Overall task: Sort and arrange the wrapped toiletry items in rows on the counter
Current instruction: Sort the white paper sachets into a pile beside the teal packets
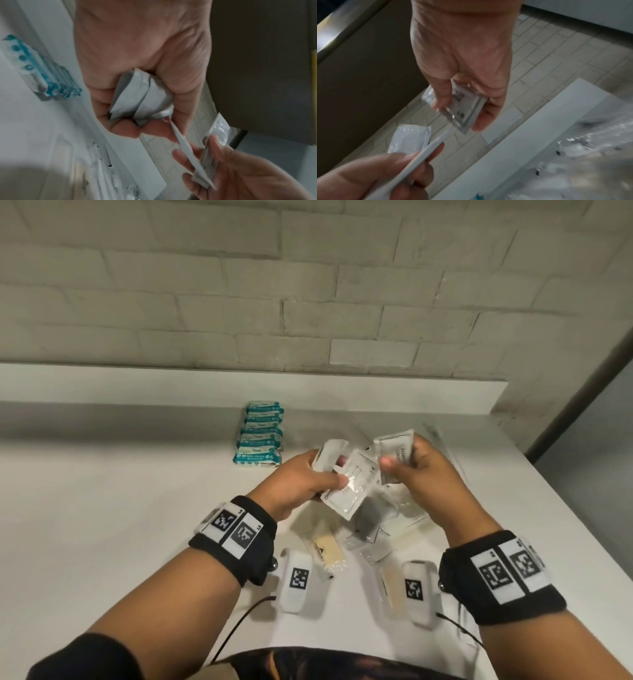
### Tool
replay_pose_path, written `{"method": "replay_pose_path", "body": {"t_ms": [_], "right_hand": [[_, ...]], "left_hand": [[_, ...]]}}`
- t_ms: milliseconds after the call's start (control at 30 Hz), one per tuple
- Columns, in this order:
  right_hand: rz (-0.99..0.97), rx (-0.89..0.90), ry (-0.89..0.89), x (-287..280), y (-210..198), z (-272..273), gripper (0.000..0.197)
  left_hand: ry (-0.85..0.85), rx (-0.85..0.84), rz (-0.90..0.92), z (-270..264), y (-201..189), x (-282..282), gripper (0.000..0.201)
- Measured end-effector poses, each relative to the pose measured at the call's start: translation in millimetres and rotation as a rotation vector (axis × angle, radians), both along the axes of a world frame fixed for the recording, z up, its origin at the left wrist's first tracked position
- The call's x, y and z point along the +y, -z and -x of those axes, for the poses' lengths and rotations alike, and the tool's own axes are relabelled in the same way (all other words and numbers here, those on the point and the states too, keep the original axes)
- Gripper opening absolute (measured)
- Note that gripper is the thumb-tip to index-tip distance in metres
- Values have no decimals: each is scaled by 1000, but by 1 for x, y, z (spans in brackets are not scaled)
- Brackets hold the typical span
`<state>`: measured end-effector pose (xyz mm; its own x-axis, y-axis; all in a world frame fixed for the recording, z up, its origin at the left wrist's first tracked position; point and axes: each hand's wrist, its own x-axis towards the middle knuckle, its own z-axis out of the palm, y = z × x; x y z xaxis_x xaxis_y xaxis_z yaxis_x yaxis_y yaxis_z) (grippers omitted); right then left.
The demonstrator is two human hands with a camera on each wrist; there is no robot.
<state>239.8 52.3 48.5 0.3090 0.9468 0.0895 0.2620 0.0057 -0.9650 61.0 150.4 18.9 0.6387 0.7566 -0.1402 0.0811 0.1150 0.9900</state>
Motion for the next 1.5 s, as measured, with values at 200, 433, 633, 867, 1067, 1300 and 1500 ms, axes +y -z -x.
{"method": "replay_pose_path", "body": {"t_ms": [200, 433, 633, 867, 1067, 1300, 1500], "right_hand": [[-58, 262, 106, 12, 2, 8, 20], [162, -31, 32, 4, 17, 2, 15], [336, -282, -159, 9, 12, 16, 33], [142, 338, 86, 14, 21, 5, 60], [105, 438, -10, 20, 10, 21, 23], [31, 359, 19, 22, -1, 5, 30], [57, 431, 27, 20, 6, 19, 26]], "left_hand": [[44, -143, 93, 2, -5, -3, 44], [-77, -49, 58, 9, 5, 4, 28], [-11, -82, 110, -4, 5, 3, 25], [-5, -149, 346, 5, 13, 8, 31], [79, -25, 221, -4, 16, -3, 51], [0, -114, 111, -3, 17, 4, 20], [27, -102, -12, -3, 11, 3, 47]]}}
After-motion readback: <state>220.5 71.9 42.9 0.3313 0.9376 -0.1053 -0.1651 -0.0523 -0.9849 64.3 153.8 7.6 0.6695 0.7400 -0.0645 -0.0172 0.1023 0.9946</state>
